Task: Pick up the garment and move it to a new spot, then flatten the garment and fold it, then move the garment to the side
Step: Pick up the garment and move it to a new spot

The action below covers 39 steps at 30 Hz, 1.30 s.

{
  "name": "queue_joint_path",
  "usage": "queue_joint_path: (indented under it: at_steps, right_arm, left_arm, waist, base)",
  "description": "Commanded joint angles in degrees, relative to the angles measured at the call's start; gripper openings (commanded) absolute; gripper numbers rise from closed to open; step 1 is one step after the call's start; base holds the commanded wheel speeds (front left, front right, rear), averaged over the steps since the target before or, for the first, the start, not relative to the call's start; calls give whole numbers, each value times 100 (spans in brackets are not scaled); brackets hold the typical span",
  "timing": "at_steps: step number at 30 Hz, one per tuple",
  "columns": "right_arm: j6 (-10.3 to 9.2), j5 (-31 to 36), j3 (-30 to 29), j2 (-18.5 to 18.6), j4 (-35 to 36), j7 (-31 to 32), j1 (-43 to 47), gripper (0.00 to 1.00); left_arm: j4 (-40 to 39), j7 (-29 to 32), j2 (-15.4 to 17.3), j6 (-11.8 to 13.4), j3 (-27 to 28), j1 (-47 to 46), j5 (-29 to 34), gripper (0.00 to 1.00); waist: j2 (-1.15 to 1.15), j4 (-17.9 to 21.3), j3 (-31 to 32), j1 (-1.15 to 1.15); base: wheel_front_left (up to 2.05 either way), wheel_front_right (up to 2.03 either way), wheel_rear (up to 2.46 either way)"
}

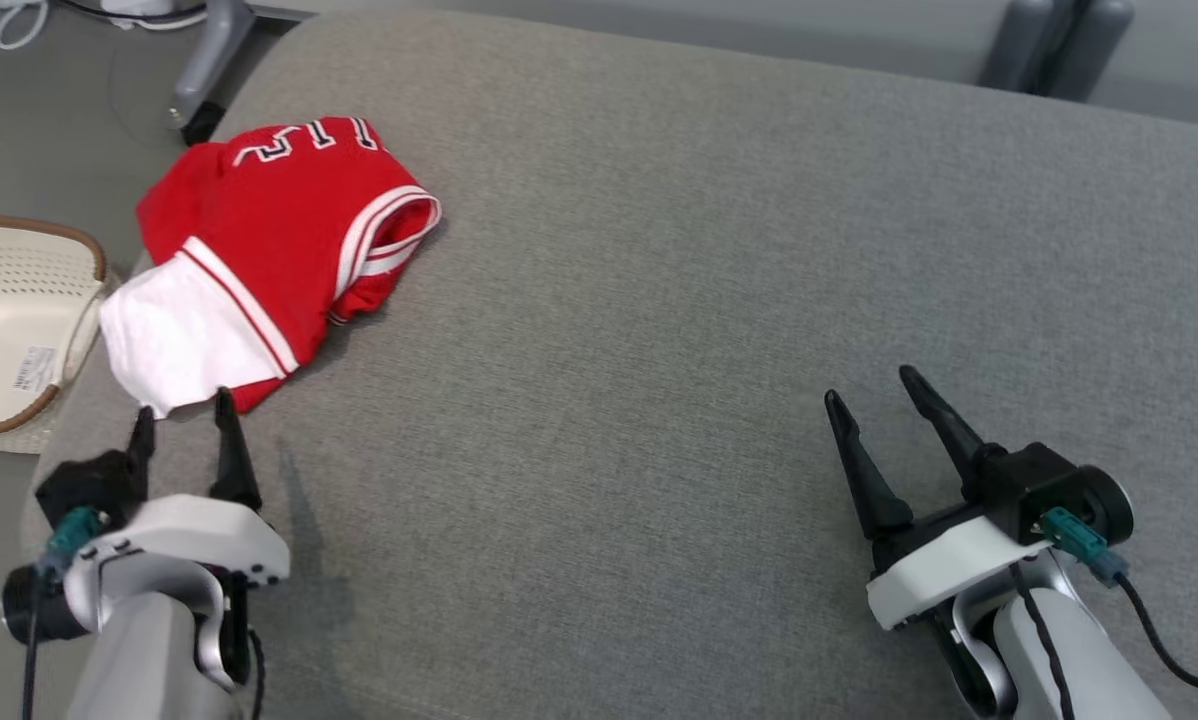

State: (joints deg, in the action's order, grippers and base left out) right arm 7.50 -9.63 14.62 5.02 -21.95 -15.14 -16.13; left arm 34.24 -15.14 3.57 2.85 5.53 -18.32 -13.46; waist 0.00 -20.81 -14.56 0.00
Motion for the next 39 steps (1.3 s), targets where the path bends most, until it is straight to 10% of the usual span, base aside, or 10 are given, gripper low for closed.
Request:
queue_joint_path:
  at_steps: [1, 15, 16, 17, 18, 28, 39]
  right_arm:
    - [-2, -26, 36, 90, 123, 0, -136, 100]
    - [-2, -183, -6, 394, 685, 1, -412, 100]
    - [-2, -189, -31, 400, 666, 1, -402, 100]
    - [-2, -195, -37, 397, 652, 2, -397, 100]
    - [-2, -206, -55, 385, 642, 2, -386, 100]
    - [-2, -308, -93, 143, 521, 1, -342, 100]
    - [-1, -472, -324, -138, 307, 1, 1, 100]
  left_arm:
    - [246, -1, 127, -52, 107, -336, 26, 100]
    - [2565, 9, 688, 87, 493, -2014, 6, 100]
    - [2631, 20, 703, 85, 501, -2069, -5, 67]
    - [2634, 21, 720, 100, 500, -2099, 23, 14]
    - [2623, 21, 727, 73, 473, -2114, 65, 0]
    - [1379, -4, 886, -224, 421, -2026, 437, 0]
    - [198, -4, 97, -542, -499, -1958, 979, 0]
  waist:
    - [0, 386, -393, 0]
    - [0, 1162, -1292, 0]
    - [0, 1173, -1301, 0]
    - [0, 1184, -1304, 0]
    - [0, 1195, -1292, 0]
    - [0, 1261, -804, 0]
    - [0, 1727, -78, 0]
  base:
    - [0, 0, 0]
    - [0, 0, 0]
    - [0, 0, 0]
    - [0, 0, 0]
    - [0, 0, 0]
    - [0, 0, 0]
    - [0, 0, 0]
